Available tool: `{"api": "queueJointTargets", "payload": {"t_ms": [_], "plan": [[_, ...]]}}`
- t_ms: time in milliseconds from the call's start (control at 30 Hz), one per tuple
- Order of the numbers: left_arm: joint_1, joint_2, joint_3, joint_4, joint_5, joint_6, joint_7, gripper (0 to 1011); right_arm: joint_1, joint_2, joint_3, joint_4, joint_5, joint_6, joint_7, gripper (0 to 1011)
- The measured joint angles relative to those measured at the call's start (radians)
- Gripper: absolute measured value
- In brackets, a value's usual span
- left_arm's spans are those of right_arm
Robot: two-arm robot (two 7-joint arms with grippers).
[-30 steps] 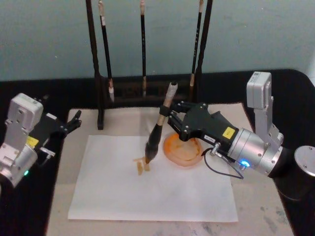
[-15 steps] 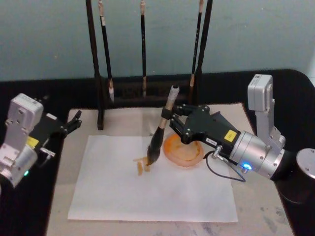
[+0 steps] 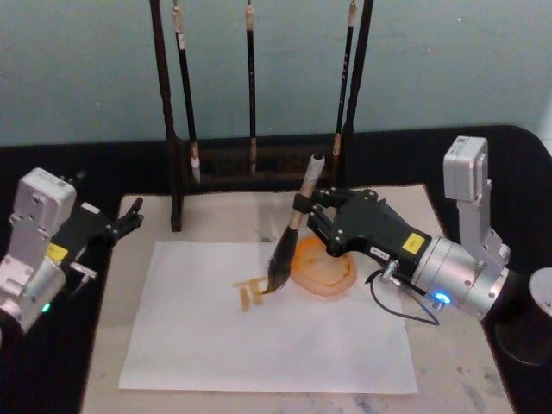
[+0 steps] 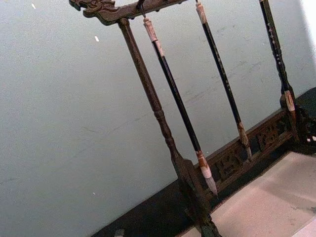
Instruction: Pick up the brush from the inkstone, write on the paper, then place the brush back to its original position.
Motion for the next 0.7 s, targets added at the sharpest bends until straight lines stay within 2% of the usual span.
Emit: {"api": "queueJointTargets", "payload": {"t_ms": [533, 700], "plan": [[0.000, 0.000, 0.000, 0.000, 0.000, 0.000, 0.000, 1010, -0.014, 0.006, 0.018, -0.019, -0.005, 0.000, -0.008, 152], [0.000, 0.000, 0.000, 0.000, 0.000, 0.000, 0.000, 1010, -0.020, 0.003, 0.029, -0.031, 0.013, -0.004, -0.003, 152]]}}
